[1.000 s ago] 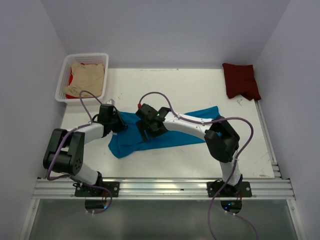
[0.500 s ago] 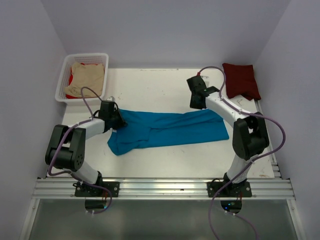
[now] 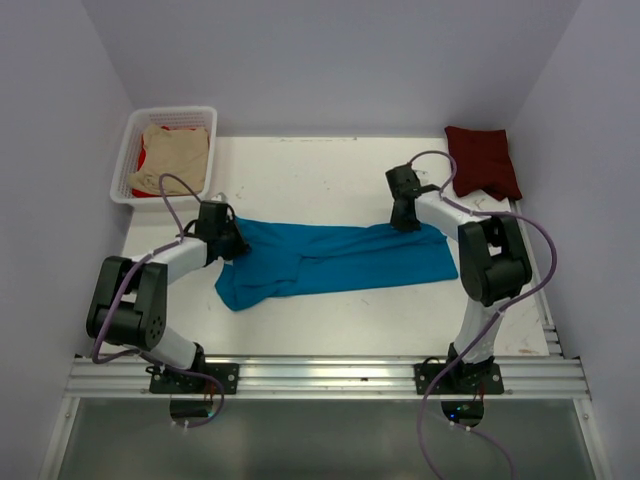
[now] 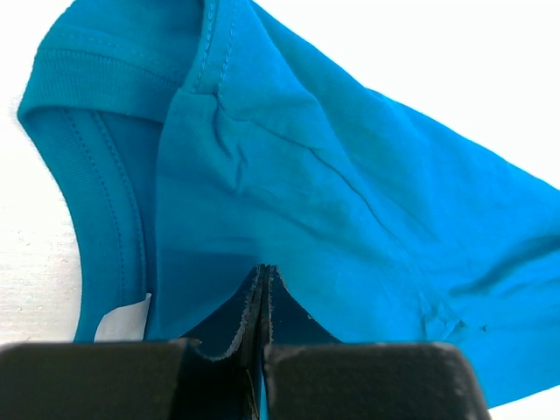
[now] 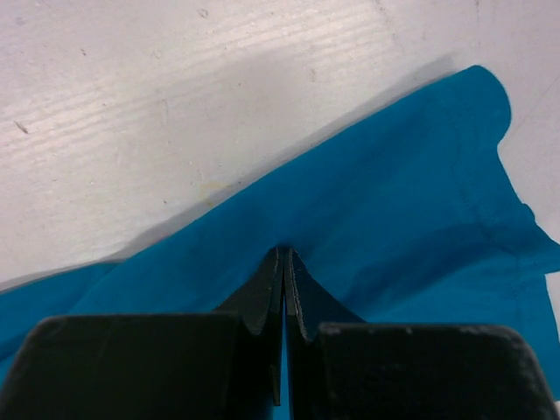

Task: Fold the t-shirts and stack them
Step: Fold the tshirt

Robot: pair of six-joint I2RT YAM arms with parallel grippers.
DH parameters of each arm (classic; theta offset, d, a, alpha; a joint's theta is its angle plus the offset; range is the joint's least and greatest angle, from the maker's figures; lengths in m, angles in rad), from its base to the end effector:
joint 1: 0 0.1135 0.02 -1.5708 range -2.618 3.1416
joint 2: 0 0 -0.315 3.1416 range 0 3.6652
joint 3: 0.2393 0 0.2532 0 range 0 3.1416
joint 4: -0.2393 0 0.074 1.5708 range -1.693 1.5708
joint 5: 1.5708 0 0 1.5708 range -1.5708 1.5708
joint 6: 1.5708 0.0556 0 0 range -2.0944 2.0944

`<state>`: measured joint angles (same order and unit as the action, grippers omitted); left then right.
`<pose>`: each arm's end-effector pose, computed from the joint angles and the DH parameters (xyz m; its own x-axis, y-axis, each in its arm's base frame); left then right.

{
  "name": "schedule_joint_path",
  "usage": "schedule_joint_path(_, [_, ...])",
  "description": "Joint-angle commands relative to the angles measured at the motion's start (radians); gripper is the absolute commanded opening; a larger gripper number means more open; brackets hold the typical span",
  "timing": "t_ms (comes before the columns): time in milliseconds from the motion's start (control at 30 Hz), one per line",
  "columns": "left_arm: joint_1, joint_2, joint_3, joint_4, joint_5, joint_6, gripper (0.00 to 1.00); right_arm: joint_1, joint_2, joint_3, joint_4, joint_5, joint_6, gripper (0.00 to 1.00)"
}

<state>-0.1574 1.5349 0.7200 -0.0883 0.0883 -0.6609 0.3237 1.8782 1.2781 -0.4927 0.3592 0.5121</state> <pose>0.2967 -0.0521 0.1889 -0.7412 -0.5014 -0.4462 -0.3102 0.8455 -0.4347 0.3951 0.1119 0.2124 -0.8046 0.2139 -0.5539 0.2866 0.9569 -0.0467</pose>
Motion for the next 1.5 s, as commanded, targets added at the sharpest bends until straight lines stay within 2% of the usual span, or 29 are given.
schedule_joint_path(0, [0.002,-0.025,-0.013,0.028,-0.002,-0.009,0.00,0.002,0.021,-0.045,0.066,-0.031,0.009,0.00])
schedule_joint_path(267, [-0.002,0.082,-0.034,0.122,0.011,-0.052,0.00,0.002,0.021,-0.132,0.106,-0.066,0.016,0.00])
schedule_joint_path(367, [-0.002,0.167,0.027,0.156,0.027,-0.065,0.00,0.002,-0.004,-0.175,0.114,-0.091,0.017,0.00])
schedule_joint_path(467, [-0.002,0.276,0.146,0.142,0.025,-0.071,0.00,0.014,-0.062,-0.238,0.115,-0.118,0.014,0.00])
schedule_joint_path(633, [-0.001,0.509,0.453,0.091,0.057,-0.071,0.00,0.084,-0.152,-0.296,0.042,-0.124,0.003,0.00])
schedule_joint_path(667, [-0.001,0.545,0.502,0.020,0.063,-0.071,0.00,0.101,-0.165,-0.307,0.030,-0.123,0.003,0.00])
schedule_joint_path(800, [0.001,0.697,0.766,-0.042,0.108,-0.059,0.00,0.216,-0.243,-0.342,-0.021,-0.127,0.039,0.00])
schedule_joint_path(1033, [0.002,0.945,1.068,-0.074,0.289,-0.054,0.00,0.379,-0.340,-0.388,-0.079,-0.212,0.144,0.00])
schedule_joint_path(1233, [0.001,1.103,1.246,0.015,0.494,-0.117,0.00,0.505,-0.376,-0.395,-0.087,-0.230,0.246,0.00])
schedule_joint_path(1367, [-0.001,1.183,1.312,0.210,0.632,-0.244,0.00,0.564,-0.360,-0.381,-0.069,-0.255,0.295,0.00])
schedule_joint_path(1467, [-0.002,1.237,1.378,0.254,0.679,-0.288,0.00,0.610,-0.349,-0.369,-0.058,-0.266,0.327,0.00])
